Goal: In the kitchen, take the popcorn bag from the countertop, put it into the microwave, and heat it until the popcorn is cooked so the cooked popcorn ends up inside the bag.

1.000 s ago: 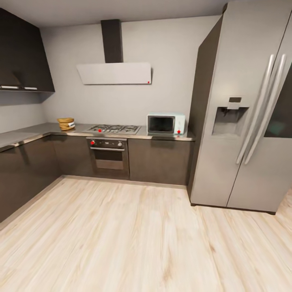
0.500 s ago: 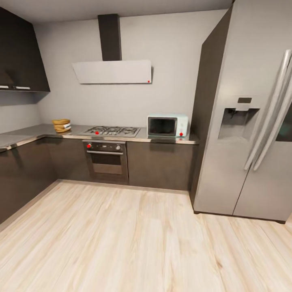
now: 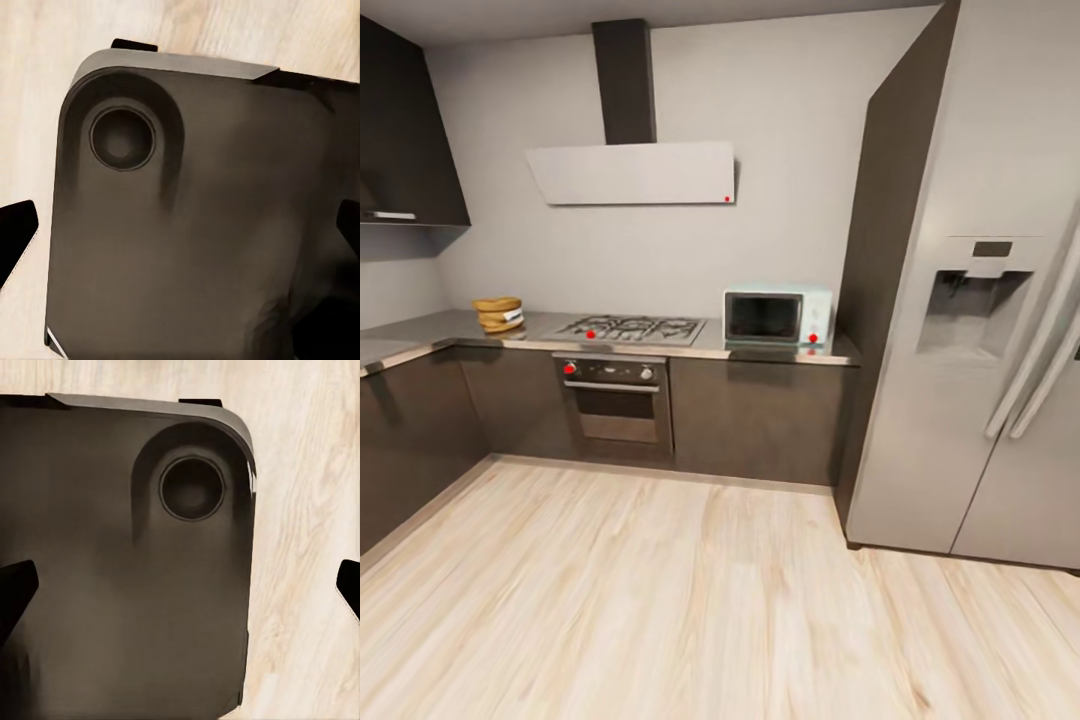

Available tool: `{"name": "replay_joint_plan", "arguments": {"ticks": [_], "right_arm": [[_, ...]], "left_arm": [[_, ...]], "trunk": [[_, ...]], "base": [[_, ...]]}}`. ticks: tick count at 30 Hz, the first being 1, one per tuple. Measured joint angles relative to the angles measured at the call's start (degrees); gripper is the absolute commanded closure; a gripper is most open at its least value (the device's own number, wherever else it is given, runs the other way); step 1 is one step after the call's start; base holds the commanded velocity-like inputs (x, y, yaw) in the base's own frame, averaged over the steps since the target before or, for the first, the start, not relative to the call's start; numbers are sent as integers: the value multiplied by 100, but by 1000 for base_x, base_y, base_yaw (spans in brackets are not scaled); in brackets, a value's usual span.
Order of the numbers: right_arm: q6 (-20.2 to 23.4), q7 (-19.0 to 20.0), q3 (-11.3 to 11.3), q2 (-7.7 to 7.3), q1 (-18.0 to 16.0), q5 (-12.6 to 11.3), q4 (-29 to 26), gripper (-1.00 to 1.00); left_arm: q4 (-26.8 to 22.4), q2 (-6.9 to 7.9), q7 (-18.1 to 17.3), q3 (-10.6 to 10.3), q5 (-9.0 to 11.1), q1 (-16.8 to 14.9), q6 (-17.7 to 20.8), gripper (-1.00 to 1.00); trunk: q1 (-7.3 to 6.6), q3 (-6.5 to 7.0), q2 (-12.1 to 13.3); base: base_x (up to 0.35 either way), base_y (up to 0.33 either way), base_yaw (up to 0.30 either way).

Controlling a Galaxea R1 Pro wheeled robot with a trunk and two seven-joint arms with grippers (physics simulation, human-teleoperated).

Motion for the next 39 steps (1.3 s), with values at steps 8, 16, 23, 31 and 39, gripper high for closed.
{"name": "replay_joint_plan", "arguments": {"ticks": [8,16,23,31,39], "right_arm": [[-4,-4,0,0,0,0,0,-100],[-11,-7,0,0,0,-7,0,-100],[-11,-7,0,0,0,-8,0,-100],[-11,-7,-1,0,0,-8,0,-100],[-13,-7,0,0,0,-8,0,-100]], "left_arm": [[0,0,0,0,0,0,1,-100],[0,0,0,0,0,0,-8,-100],[0,0,0,0,-1,0,-8,-100],[0,0,0,0,0,0,-8,-100],[0,0,0,0,0,0,-8,-100]], "trunk": [[0,0,0],[0,0,0],[0,0,0],[0,0,0],[0,0,0]], "base": [[325,0,0],[325,0,0],[325,0,0],[325,0,0],[325,0,0]]}}
